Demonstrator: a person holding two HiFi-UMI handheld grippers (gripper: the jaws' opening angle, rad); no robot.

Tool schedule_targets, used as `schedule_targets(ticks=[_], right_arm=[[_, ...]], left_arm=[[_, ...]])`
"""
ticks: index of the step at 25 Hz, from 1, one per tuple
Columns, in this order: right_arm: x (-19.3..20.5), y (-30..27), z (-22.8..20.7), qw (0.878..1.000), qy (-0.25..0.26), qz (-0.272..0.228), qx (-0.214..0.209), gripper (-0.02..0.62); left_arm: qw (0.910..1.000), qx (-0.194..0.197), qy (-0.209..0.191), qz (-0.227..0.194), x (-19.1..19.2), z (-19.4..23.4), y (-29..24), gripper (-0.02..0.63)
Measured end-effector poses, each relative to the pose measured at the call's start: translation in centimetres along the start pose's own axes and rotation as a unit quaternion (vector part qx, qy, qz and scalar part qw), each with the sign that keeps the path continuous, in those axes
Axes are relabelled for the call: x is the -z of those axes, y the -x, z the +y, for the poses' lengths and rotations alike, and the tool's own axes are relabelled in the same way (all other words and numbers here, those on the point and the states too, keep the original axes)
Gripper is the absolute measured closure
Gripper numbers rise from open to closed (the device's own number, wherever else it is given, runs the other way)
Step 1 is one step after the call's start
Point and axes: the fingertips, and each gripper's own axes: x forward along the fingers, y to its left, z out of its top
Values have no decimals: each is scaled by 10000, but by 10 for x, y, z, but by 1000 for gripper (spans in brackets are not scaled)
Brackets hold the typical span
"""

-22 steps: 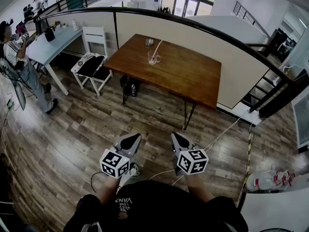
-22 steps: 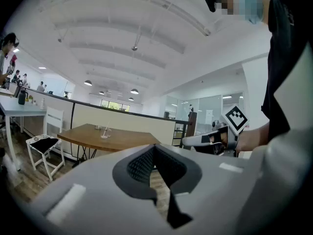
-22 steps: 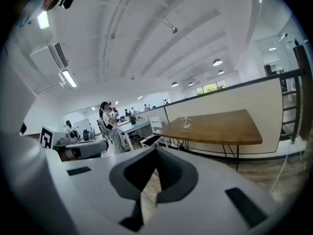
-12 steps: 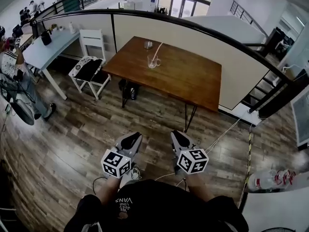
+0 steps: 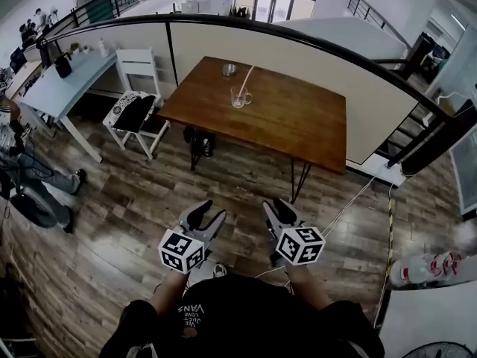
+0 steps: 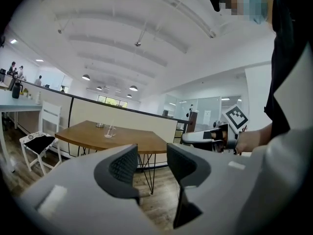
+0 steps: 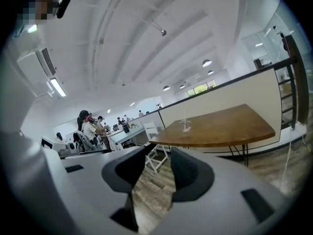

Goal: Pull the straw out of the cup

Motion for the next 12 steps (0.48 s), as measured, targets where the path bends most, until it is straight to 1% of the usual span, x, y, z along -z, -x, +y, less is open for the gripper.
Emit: schedule_targets(ticks=[6, 12], right_arm=[[3, -23, 10, 9996, -198, -30, 191, 468], [6, -39, 0, 9989, -307, 81, 357, 468]], left_arm=[[9998, 132, -14, 137, -2, 35, 6, 436], [9997, 178, 131, 128, -1, 58, -7, 436]])
